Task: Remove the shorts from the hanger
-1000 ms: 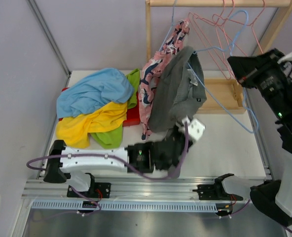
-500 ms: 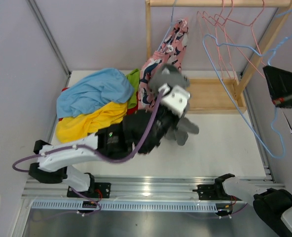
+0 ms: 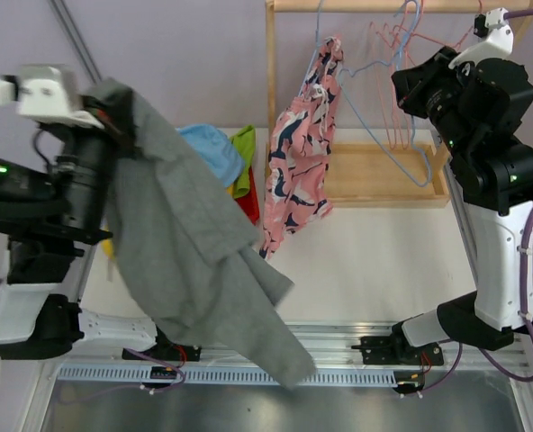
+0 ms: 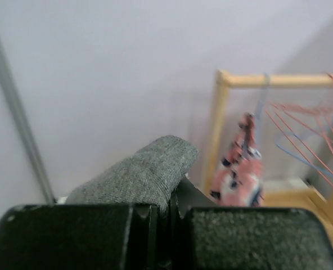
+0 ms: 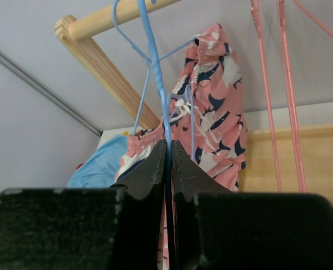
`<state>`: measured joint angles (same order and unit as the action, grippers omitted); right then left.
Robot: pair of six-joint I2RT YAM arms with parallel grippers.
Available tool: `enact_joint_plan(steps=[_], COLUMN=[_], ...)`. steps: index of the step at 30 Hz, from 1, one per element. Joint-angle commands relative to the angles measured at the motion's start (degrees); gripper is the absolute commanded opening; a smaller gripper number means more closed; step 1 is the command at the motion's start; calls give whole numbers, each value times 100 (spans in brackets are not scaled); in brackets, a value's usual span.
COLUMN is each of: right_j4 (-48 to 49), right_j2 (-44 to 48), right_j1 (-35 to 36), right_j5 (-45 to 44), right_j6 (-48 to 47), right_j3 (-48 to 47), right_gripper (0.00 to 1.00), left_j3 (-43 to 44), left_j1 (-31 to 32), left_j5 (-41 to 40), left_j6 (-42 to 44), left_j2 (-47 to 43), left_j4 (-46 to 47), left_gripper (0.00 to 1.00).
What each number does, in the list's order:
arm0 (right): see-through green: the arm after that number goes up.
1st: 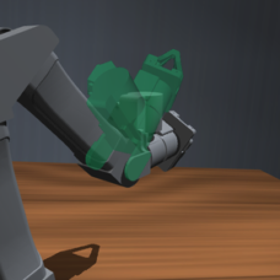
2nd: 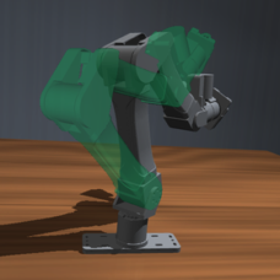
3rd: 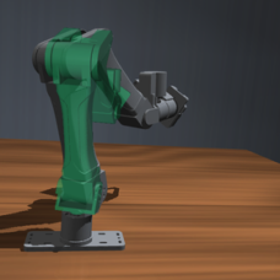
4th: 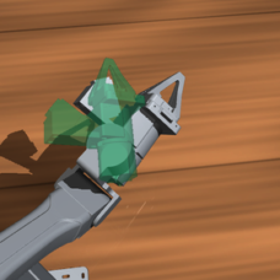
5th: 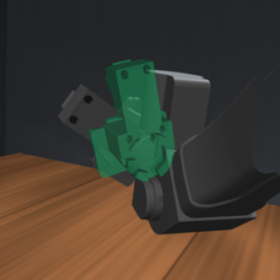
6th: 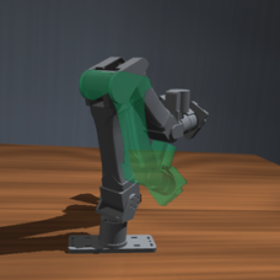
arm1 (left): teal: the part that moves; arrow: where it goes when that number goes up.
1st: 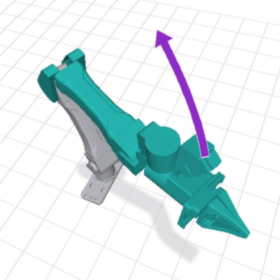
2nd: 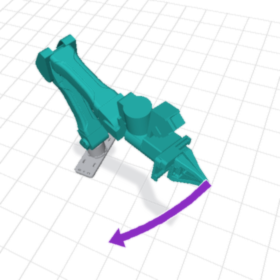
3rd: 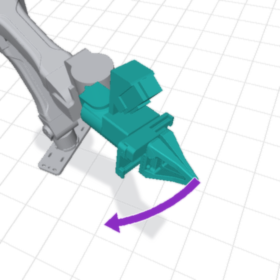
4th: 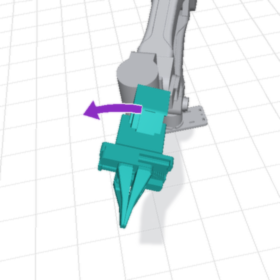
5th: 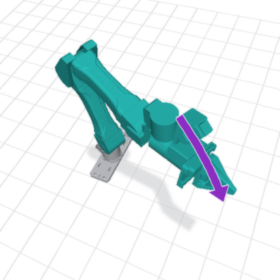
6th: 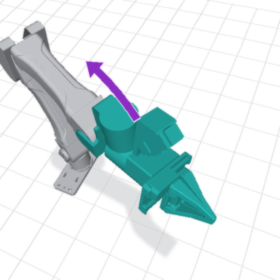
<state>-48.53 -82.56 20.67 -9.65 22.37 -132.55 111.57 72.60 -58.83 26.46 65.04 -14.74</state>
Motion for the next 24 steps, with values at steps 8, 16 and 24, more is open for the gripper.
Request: enact_joint_plan(steps=[8, 16, 24], right_j4=[1205, 1504, 1821], right_j2=[-40, -304, -602], right_j1=[-317, -493, -546], right_j5=[252, 499, 631], right_j6=[-128, -101, -93], right_j3=[431, 739, 1029], right_gripper=[0, 0, 0], left_j3=[1244, 3265, -986], left_j1=[-4119, -5694, -5766], left_j5=[3191, 4888, 4469], left_j6=[-1510, -2636, -3014], left_j2=[1325, 3629, 2439], left_j4=[-1434, -2138, -104], left_gripper=[0, 0, 91])
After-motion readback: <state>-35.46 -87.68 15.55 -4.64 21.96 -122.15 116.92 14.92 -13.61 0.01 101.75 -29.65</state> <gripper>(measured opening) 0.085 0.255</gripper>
